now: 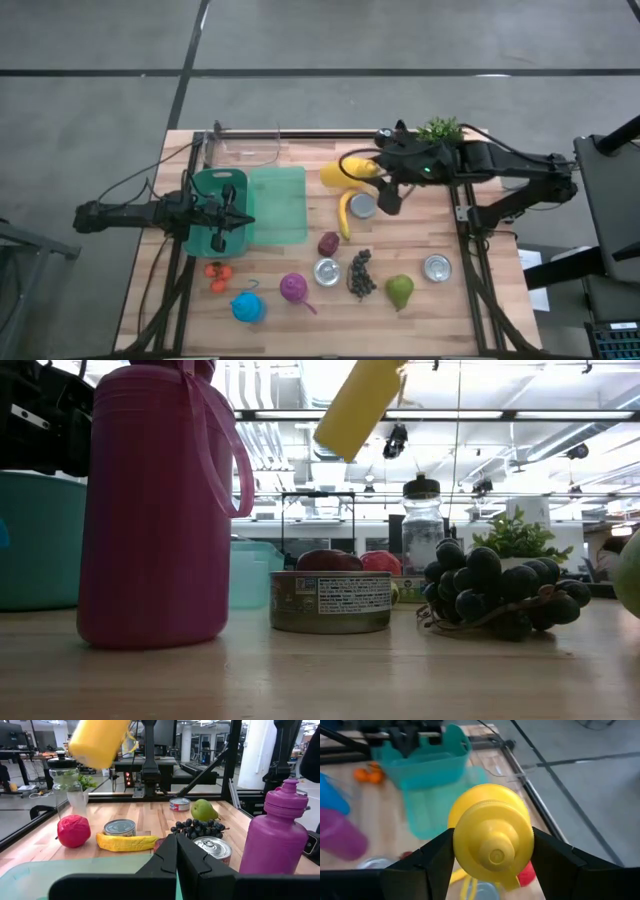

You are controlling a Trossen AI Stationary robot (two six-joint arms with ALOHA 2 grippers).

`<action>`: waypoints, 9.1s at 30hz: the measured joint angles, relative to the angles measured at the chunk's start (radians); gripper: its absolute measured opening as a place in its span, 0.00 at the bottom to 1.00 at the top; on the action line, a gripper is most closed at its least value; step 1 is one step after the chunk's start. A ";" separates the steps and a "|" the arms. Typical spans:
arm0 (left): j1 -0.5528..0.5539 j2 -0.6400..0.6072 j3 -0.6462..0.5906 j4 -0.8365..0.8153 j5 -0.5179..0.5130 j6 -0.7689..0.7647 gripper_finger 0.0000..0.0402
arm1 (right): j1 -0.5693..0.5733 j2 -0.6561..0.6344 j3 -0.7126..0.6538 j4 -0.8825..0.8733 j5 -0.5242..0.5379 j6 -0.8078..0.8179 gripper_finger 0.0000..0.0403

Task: Pick & Place Food Item
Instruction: Put the yellow water bottle into the transparent bin

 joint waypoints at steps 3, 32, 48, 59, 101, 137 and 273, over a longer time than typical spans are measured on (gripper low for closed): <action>0.000 0.000 0.000 0.000 0.000 0.000 0.00 | -0.059 0.047 0.038 -0.004 -0.023 -0.030 0.56; 0.000 0.000 0.000 0.000 0.000 0.000 0.00 | -0.233 0.400 0.470 -0.213 -0.252 -0.126 0.56; 0.000 0.000 0.000 0.000 0.000 0.000 0.00 | -0.273 0.401 0.495 -0.217 -0.291 -0.182 0.56; 0.000 0.000 0.000 0.000 0.000 0.000 0.00 | -0.338 0.405 0.515 -0.308 -0.316 -0.147 0.56; 0.000 0.000 0.000 0.000 0.000 0.000 0.00 | -0.538 0.788 0.770 -0.257 -0.359 -0.146 0.56; 0.000 0.000 0.000 0.000 0.000 0.000 0.00 | -0.512 0.842 0.710 -0.424 -0.311 -0.102 0.56; 0.000 0.000 0.000 0.000 -0.001 0.000 0.00 | -0.248 -0.267 -0.568 0.889 -0.046 -0.188 0.80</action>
